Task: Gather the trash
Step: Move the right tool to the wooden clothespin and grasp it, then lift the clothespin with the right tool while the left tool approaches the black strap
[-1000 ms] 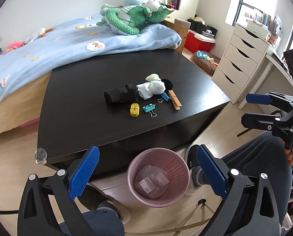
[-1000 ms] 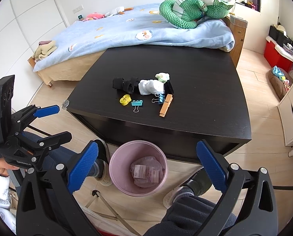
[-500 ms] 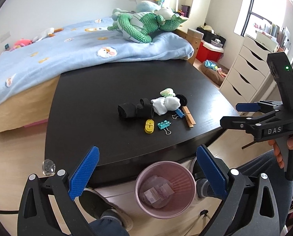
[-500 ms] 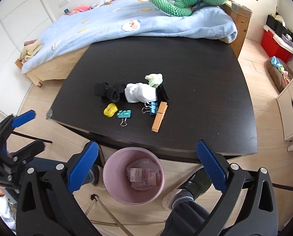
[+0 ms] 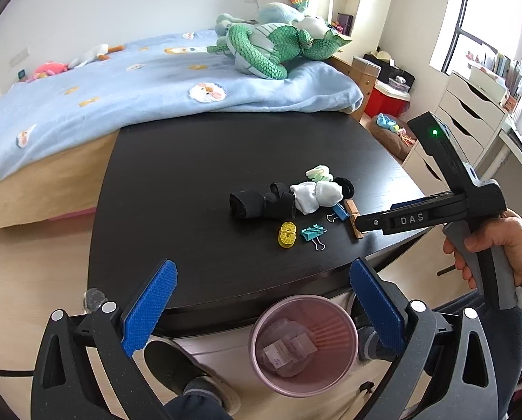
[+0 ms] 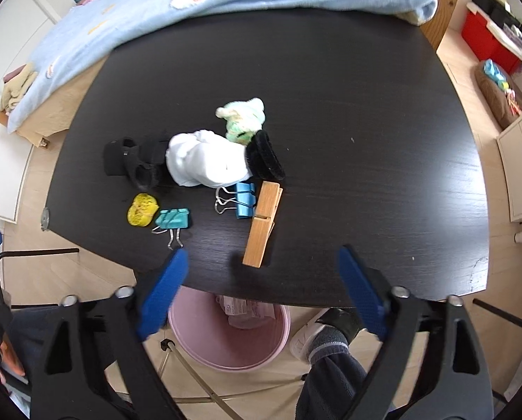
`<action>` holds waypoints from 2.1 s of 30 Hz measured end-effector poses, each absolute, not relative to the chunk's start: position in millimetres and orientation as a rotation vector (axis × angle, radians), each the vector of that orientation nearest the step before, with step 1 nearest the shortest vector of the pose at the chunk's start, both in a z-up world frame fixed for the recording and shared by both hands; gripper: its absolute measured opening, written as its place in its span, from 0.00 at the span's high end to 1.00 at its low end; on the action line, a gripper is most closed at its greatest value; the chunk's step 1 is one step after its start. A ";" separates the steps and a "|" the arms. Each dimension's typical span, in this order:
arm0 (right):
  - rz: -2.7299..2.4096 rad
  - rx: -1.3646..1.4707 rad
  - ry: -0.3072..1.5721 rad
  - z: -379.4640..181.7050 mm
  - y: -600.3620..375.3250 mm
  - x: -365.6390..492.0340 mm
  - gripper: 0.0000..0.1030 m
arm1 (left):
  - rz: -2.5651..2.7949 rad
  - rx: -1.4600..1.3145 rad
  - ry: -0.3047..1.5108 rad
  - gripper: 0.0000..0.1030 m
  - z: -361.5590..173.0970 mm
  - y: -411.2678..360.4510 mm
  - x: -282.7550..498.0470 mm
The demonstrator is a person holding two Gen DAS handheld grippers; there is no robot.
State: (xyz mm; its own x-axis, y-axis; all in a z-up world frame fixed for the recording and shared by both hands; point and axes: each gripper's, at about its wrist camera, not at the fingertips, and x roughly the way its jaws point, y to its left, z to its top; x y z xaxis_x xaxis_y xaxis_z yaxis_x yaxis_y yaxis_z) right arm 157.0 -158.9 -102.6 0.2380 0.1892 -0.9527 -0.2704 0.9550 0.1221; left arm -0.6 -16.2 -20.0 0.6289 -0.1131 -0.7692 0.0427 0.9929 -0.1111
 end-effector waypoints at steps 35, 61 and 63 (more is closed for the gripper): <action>0.321 -0.072 1.299 -111.3 -152.9 166.6 0.87 | -0.083 -0.098 0.909 0.07 -30.1 -15.0 8.2; 0.379 -0.026 1.206 -66.6 -185.2 144.2 0.87 | -0.130 -0.117 1.050 0.07 -53.3 -22.9 102.5; 0.378 -0.021 1.207 -66.6 -186.7 144.8 0.87 | -0.122 -0.119 1.072 0.07 -60.7 -24.4 112.3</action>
State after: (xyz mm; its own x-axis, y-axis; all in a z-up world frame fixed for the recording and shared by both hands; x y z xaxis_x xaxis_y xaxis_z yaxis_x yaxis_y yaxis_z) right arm 144.8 -186.7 -66.6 0.3015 0.2737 -0.9133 -0.2960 0.9375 0.1833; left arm 112.3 -24.4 -60.7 0.4725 -0.1570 -0.8672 0.0415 0.9869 -0.1560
